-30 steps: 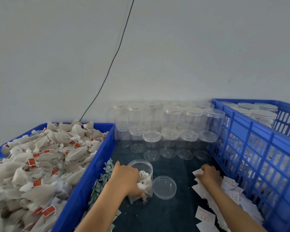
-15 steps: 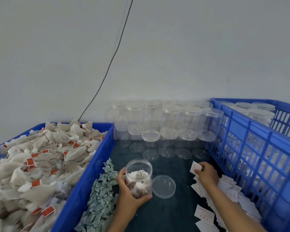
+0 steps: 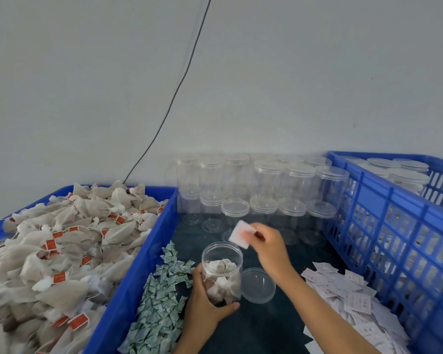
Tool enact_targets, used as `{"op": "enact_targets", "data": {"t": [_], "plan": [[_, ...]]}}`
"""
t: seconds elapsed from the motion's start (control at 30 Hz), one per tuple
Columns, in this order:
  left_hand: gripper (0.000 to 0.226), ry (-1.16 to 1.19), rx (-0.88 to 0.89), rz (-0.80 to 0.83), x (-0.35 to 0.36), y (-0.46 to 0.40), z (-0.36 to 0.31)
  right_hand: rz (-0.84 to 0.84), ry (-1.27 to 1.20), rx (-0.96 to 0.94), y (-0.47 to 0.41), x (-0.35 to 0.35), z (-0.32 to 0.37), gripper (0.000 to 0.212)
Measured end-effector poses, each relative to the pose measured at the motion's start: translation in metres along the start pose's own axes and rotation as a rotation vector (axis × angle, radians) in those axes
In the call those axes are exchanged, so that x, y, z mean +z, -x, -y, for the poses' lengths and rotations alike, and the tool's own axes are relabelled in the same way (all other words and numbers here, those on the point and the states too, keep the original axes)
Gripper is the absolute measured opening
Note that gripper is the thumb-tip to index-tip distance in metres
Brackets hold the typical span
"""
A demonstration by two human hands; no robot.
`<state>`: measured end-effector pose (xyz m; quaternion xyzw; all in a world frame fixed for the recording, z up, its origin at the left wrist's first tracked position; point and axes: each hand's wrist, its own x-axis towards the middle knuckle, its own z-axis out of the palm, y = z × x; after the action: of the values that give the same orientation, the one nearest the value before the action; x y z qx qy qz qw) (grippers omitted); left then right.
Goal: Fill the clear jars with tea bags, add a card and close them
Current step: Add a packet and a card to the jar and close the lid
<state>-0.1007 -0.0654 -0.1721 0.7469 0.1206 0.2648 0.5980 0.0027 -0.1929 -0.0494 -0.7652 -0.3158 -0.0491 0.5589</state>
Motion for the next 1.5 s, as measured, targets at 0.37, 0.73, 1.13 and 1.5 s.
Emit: {"op": "enact_targets", "data": {"t": [0.37, 0.73, 1.13, 1.5], "plan": [[0.104, -0.021, -0.006, -0.003, -0.002, 0.003, 0.002, 0.149, 0.192, -0.205, 0.009, 0.022, 0.018, 0.023], [0.105, -0.058, 0.008, -0.044, -0.002, 0.006, 0.0, 0.092, 0.439, 0.29, 0.061, 0.029, -0.088, 0.091], [0.093, -0.288, 0.332, -0.134, 0.0, 0.017, -0.017, 0.172, 0.161, 0.031, 0.066, 0.003, -0.067, 0.118], [0.102, -0.516, 0.337, -0.085, -0.005, 0.018, -0.021, 0.06, -0.401, 0.001, 0.073, -0.013, -0.039, 0.101]]}}
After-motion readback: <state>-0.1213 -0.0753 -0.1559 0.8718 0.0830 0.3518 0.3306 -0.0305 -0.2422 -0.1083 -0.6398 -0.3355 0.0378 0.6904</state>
